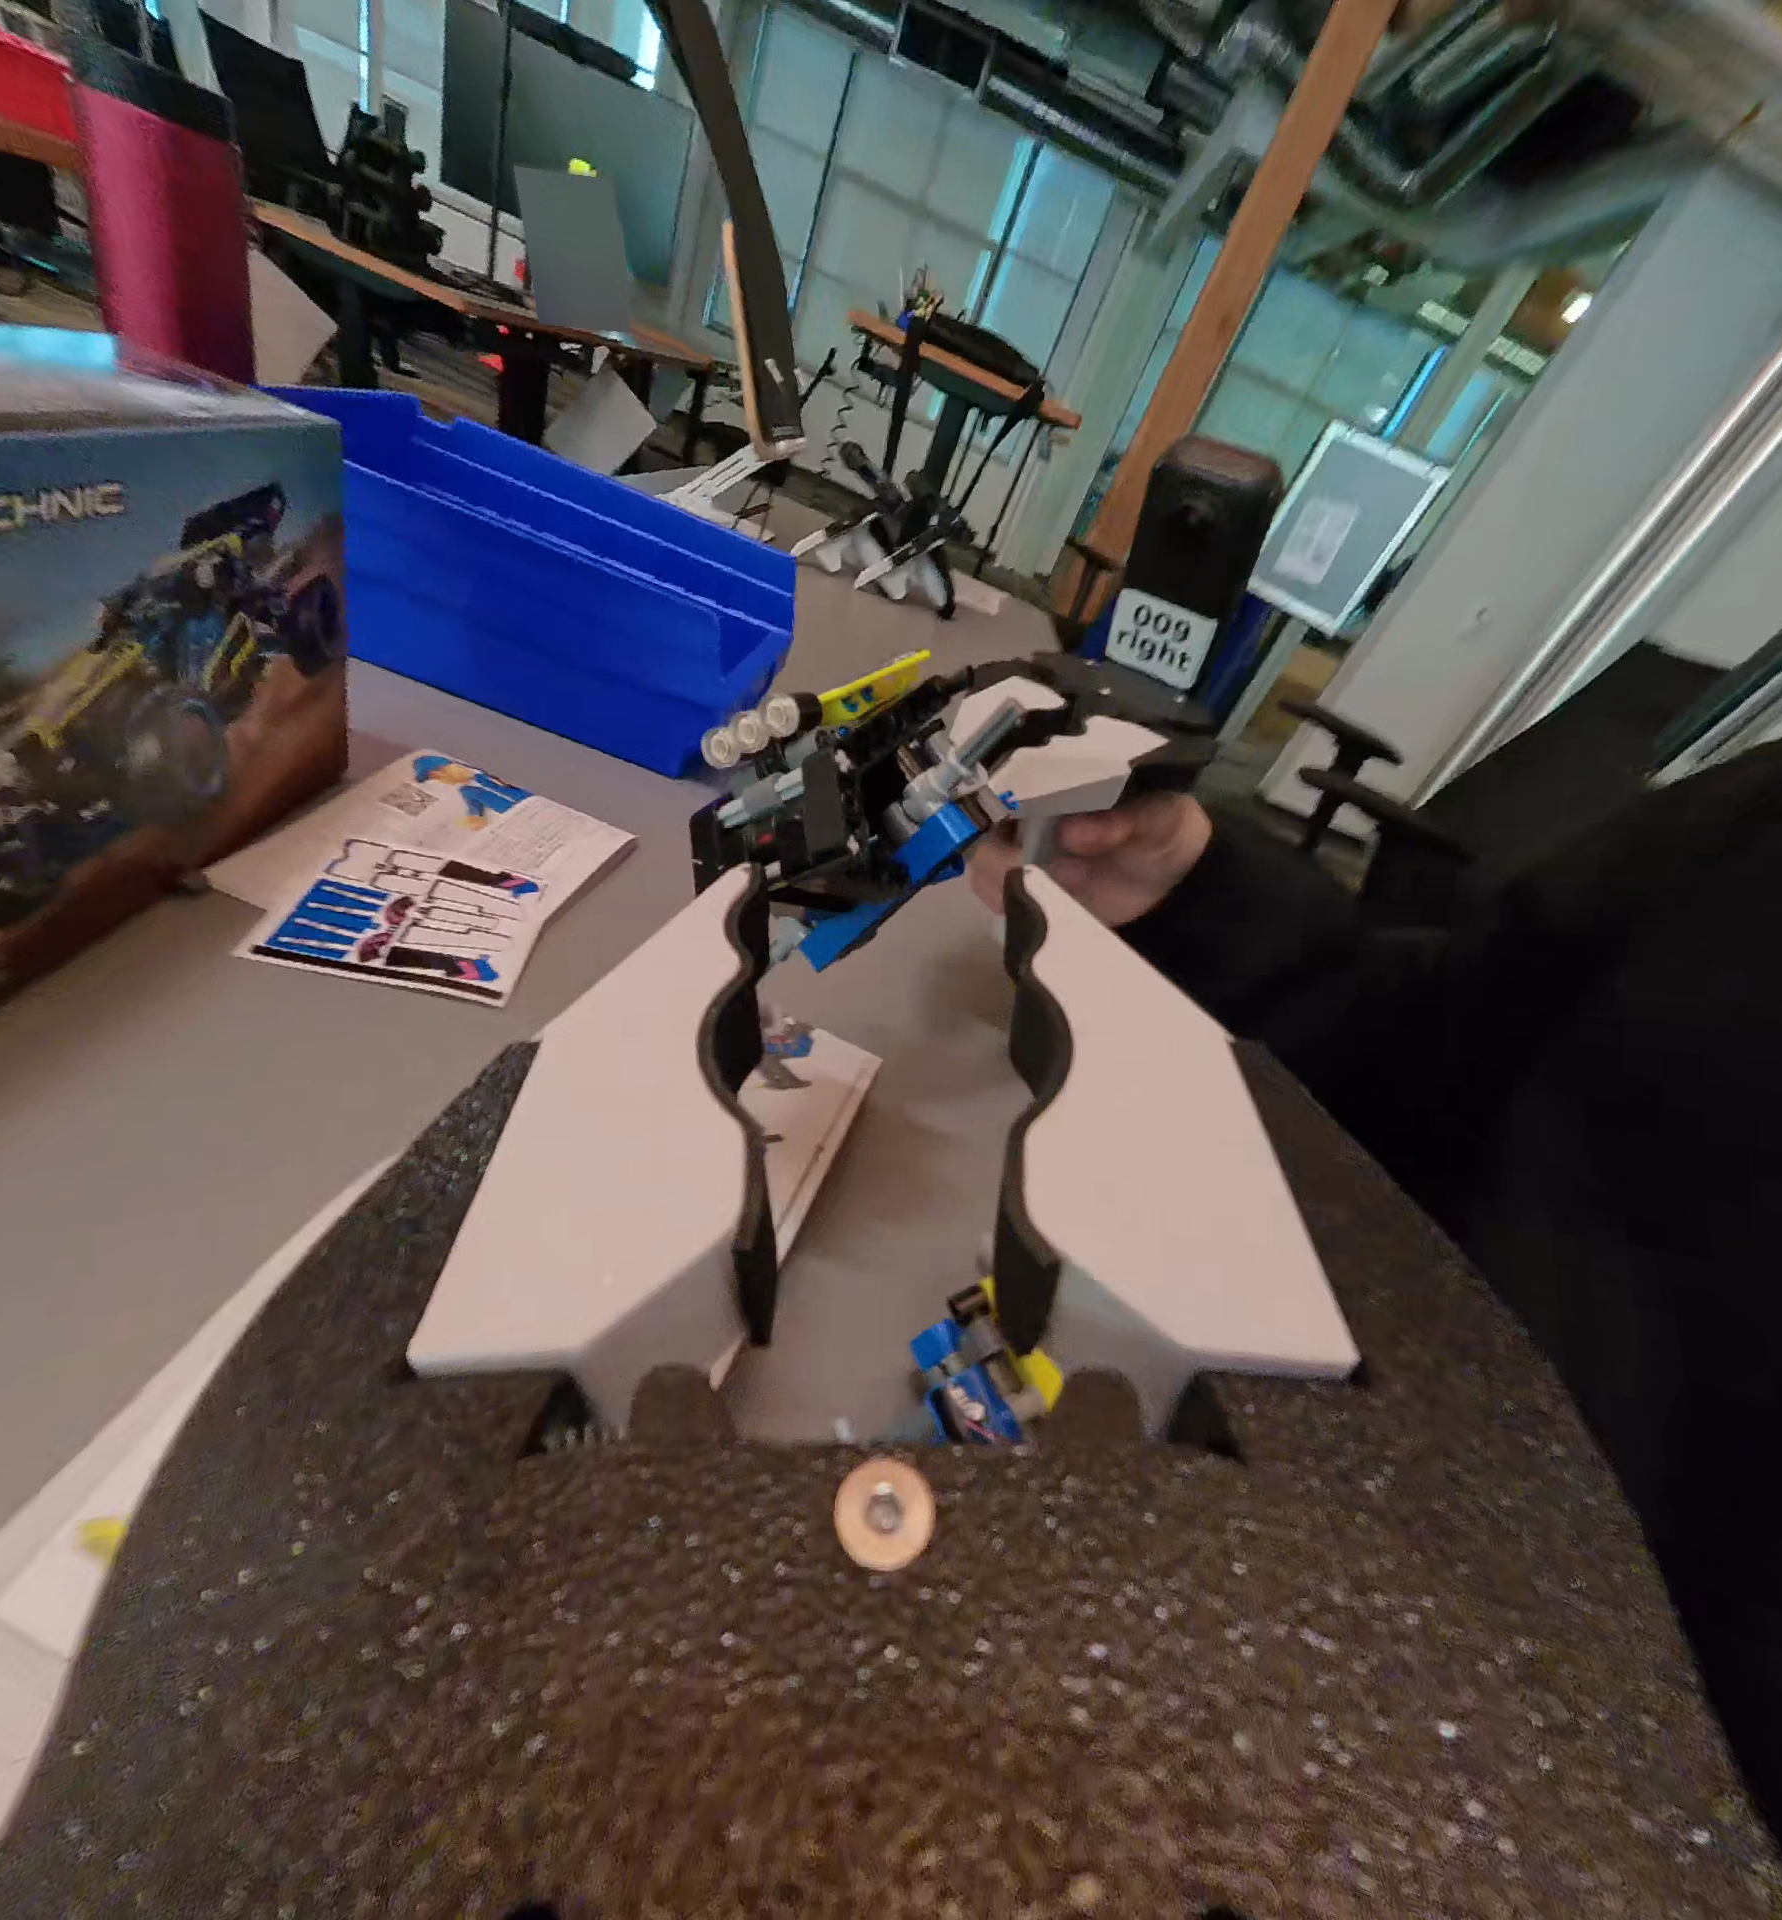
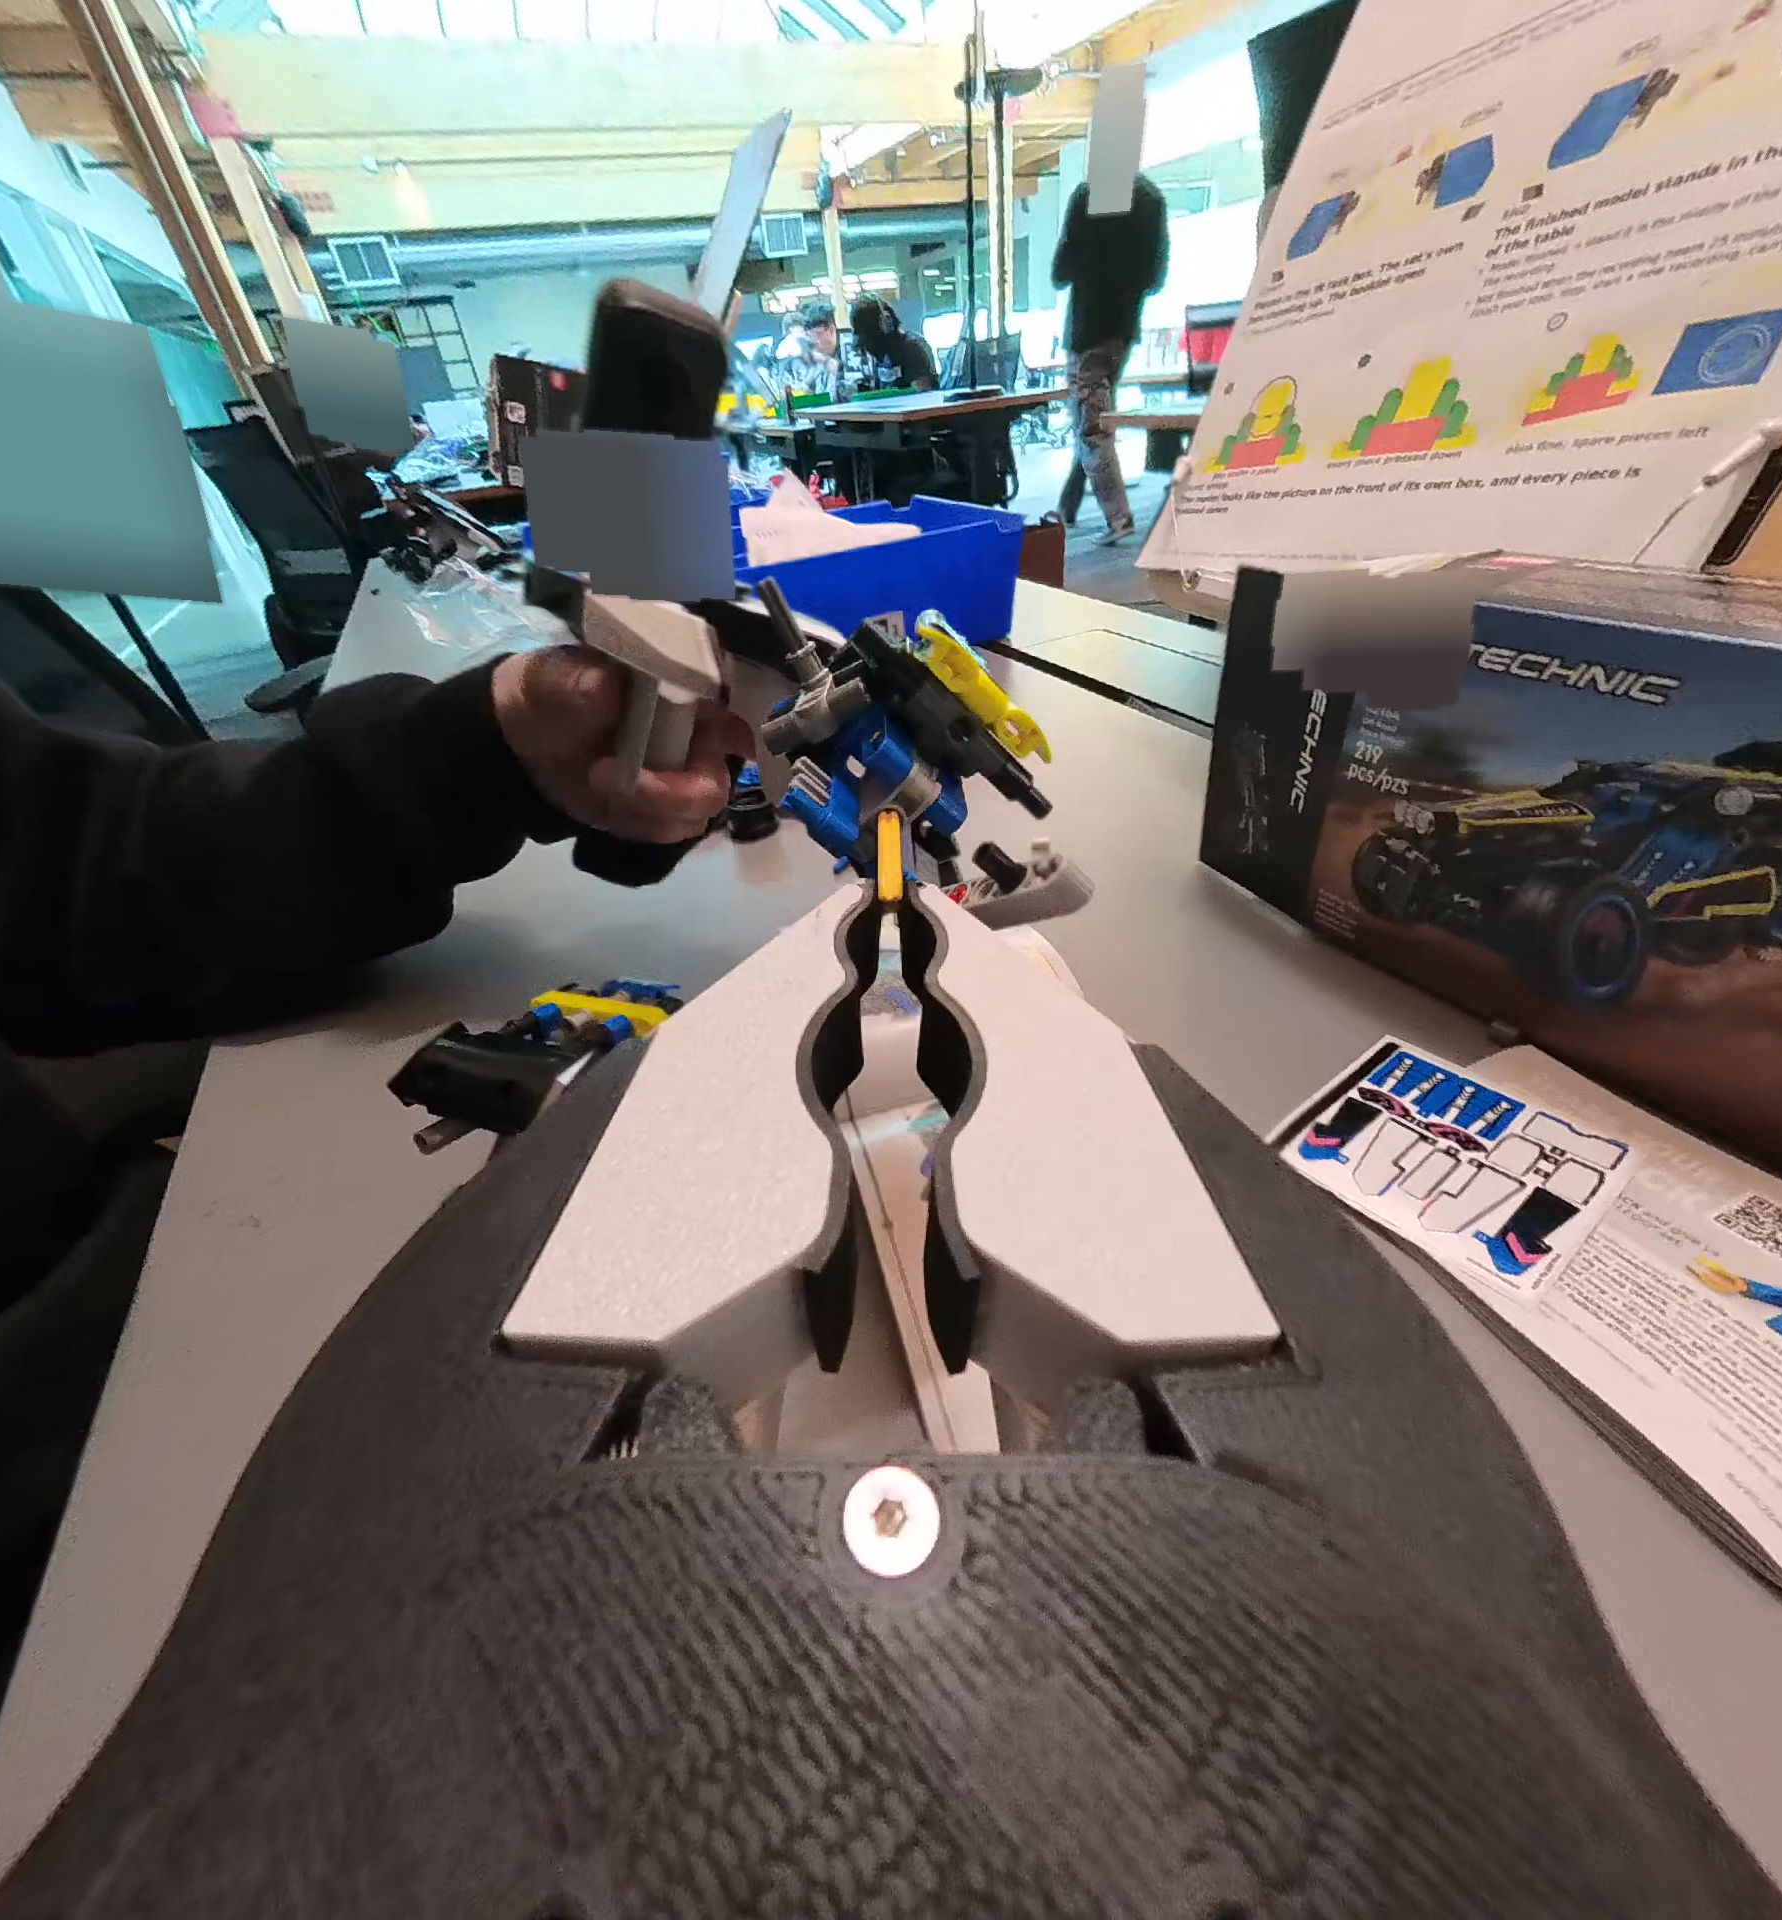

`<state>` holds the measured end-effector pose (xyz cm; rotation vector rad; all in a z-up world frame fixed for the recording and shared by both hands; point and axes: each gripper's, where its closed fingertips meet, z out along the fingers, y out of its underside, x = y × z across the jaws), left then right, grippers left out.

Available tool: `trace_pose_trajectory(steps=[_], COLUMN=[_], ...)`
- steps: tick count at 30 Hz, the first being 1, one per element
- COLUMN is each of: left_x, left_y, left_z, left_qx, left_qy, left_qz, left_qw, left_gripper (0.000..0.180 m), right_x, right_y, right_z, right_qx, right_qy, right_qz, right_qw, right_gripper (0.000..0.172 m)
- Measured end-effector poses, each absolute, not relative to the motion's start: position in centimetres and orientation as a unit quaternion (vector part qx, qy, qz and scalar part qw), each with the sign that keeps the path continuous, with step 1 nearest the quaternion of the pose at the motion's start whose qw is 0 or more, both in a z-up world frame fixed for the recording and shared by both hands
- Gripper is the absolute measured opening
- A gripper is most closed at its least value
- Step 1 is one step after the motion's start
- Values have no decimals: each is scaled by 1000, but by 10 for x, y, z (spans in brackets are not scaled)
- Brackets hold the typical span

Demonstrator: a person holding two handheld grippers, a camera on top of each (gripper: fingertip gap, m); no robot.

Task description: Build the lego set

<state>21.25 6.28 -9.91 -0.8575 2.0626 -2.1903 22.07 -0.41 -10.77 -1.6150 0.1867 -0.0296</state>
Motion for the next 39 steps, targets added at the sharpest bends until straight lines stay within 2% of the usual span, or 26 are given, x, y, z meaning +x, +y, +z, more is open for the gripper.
trace_pose_trajectory(steps=[2, 8, 20, 26, 31, 37, 39], left_x=[215, 206, 196, 192, 192, 197, 200], left_y=[69, 67, 55, 60, 67, 82, 85], left_z=[-100, -102, -123, -157, -176, -220, -224], left_qx=[-293, -299, -289, -268, -259, -193, -164], left_qy=[647, 648, 676, 738, 774, 863, 875], left_qz=[-704, -697, -667, -614, -575, -465, -449], left_qw=[-16, -70, -126, -84, -62, 44, 77], left_gripper=[37, 45, 42, 42, 42, 41, 41], right_x=[218, 208, 198, 202, 197, 203, 205], right_y=[-4, -2, 3, 10, 13, 22, 24], right_z=[-105, -103, -114, -137, -171, -227, -232], right_qx=[-718, -704, -706, -738, -797, -877, -883], right_qy=[74, 43, -6, -10, -39, -65, -69], right_qz=[-14, 4, 8, -4, -4, -38, -49], right_qw=[692, 708, 708, 675, 603, 475, 462], right_gripper=[1, 1, 0, 1, 1, 0, 0])
